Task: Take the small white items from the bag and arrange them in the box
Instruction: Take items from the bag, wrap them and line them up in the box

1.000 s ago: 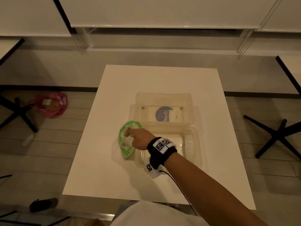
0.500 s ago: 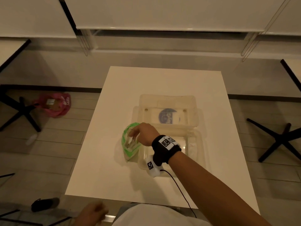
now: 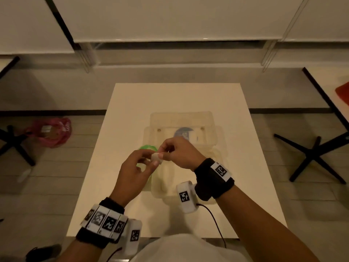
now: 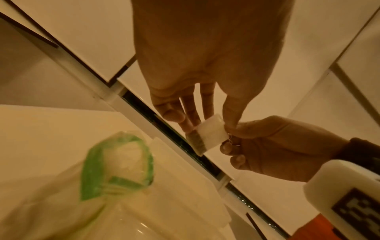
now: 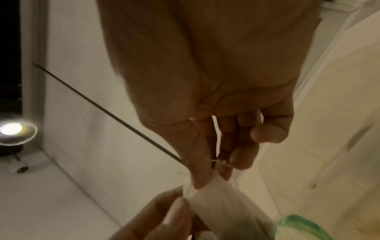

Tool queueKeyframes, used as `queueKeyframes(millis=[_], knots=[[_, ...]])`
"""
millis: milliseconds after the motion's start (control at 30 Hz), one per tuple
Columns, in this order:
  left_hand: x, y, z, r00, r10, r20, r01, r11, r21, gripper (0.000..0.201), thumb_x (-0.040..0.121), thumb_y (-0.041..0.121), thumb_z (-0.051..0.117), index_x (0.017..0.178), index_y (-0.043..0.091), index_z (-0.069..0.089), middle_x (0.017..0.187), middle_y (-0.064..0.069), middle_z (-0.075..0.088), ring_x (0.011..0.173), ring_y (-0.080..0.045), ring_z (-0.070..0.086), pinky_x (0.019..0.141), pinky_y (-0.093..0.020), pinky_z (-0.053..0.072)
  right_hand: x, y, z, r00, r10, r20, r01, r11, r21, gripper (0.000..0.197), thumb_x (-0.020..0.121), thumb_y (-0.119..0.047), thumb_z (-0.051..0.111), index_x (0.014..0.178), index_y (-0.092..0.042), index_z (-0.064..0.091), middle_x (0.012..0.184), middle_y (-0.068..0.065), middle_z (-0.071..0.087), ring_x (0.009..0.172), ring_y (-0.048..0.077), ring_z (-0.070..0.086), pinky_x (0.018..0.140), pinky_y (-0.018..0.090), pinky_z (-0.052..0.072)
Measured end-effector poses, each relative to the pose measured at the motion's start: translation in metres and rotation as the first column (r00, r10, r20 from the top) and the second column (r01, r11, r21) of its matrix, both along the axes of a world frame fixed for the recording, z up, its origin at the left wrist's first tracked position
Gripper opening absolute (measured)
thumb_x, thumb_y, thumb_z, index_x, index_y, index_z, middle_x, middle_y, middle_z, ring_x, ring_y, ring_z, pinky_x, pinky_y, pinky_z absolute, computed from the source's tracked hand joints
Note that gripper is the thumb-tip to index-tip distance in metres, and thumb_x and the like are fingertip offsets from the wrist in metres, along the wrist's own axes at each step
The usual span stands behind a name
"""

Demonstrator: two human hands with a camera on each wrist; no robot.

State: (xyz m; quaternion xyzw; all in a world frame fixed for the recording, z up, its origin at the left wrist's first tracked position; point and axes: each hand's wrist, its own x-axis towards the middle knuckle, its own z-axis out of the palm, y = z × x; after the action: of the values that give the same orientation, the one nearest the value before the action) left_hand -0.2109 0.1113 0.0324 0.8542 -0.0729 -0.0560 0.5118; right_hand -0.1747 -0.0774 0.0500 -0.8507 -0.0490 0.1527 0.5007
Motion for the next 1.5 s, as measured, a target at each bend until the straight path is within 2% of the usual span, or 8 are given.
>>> queueKeyframes(millis=[100,300,467,733,1000,1200,1333,1500], knots=[[0.005,-0.015,0.001,1.000,0.020,0.001,-0.020,0.999,-0.049,0.004,0.093,0.018,0.069,0.091,0.020,0.072,0.090,0.003,0.074,0.083,-0.015,0.067,0.071,-0.033,0.054,-0.009,-0.012,0.007,0.995,-0.100,-0.020,0.102,0.984,0.146,0.009,0.088,-0.014,0.071,0.095,-0.008,0.072,0.082,0.001,0.068,0.073,0.010,0.061,0.072,0.027,0.051],[0.006,-0.032,0.011,0.990,0.062,-0.127,-0.092,0.965,-0.246,0.009,0.093,0.006,0.066,0.092,-0.002,0.070,0.077,-0.013,0.064,0.060,-0.007,0.060,0.059,-0.012,0.045,-0.040,-0.036,0.003,0.925,-0.369,-0.090,0.374,0.846,0.381,0.003,0.091,-0.007,0.063,0.094,-0.007,0.062,0.097,0.016,0.071,0.076,0.014,0.063,0.065,0.026,0.047],[0.007,-0.038,0.013,0.986,0.066,-0.156,-0.106,0.958,-0.266,0.008,0.093,0.009,0.067,0.094,0.003,0.072,0.072,-0.007,0.067,0.061,-0.007,0.061,0.058,-0.011,0.045,-0.062,-0.035,-0.010,0.940,-0.328,-0.089,0.337,0.863,0.377,0.003,0.088,-0.007,0.069,0.089,-0.005,0.070,0.084,-0.001,0.070,0.071,0.003,0.059,0.067,0.021,0.048],[0.004,-0.041,0.017,0.987,0.006,-0.160,-0.058,0.946,-0.320,0.011,0.093,0.014,0.068,0.094,0.005,0.074,0.077,-0.009,0.069,0.068,-0.014,0.062,0.073,-0.026,0.052,-0.064,-0.030,-0.011,0.932,-0.334,-0.137,0.360,0.823,0.441,0.013,0.083,-0.014,0.077,0.095,-0.011,0.071,0.095,0.000,0.074,0.079,0.007,0.064,0.069,0.023,0.049],[0.002,-0.043,0.027,0.990,-0.054,-0.130,0.000,0.924,-0.381,0.011,0.096,0.015,0.064,0.096,0.006,0.071,0.077,-0.008,0.067,0.067,-0.012,0.057,0.063,-0.014,0.045,-0.064,-0.034,-0.009,0.935,-0.268,-0.234,0.352,0.788,0.505,0.019,0.080,-0.018,0.078,0.096,-0.013,0.069,0.085,-0.004,0.070,0.083,0.013,0.062,0.074,0.032,0.046],[0.001,-0.045,0.030,0.991,-0.070,-0.111,0.020,0.917,-0.399,0.012,0.096,0.012,0.063,0.097,0.003,0.070,0.075,-0.001,0.066,0.064,-0.008,0.056,0.061,-0.012,0.044,-0.064,-0.035,-0.002,0.944,-0.200,-0.262,0.323,0.723,0.611,0.027,0.083,-0.011,0.075,0.109,-0.007,0.068,0.099,0.005,0.071,0.090,0.016,0.061,0.076,0.032,0.043],[0.000,-0.046,0.032,0.993,-0.059,-0.098,0.018,0.924,-0.382,0.011,0.095,0.014,0.064,0.094,0.005,0.071,0.077,-0.002,0.068,0.064,-0.008,0.057,0.061,-0.012,0.043,-0.063,-0.033,0.002,0.951,-0.229,-0.206,0.307,0.749,0.587,0.006,0.086,-0.014,0.074,0.089,-0.010,0.070,0.089,0.004,0.070,0.081,0.012,0.060,0.076,0.032,0.041],[-0.002,-0.048,0.034,0.994,-0.055,-0.090,0.020,0.937,-0.349,0.010,0.094,0.014,0.067,0.088,0.007,0.073,0.077,-0.010,0.070,0.065,-0.012,0.061,0.064,-0.014,0.046,-0.063,-0.029,0.005,0.946,-0.298,-0.129,0.317,0.766,0.559,0.013,0.084,-0.013,0.074,0.084,-0.001,0.071,0.075,-0.001,0.071,0.071,0.004,0.063,0.071,0.022,0.043]])
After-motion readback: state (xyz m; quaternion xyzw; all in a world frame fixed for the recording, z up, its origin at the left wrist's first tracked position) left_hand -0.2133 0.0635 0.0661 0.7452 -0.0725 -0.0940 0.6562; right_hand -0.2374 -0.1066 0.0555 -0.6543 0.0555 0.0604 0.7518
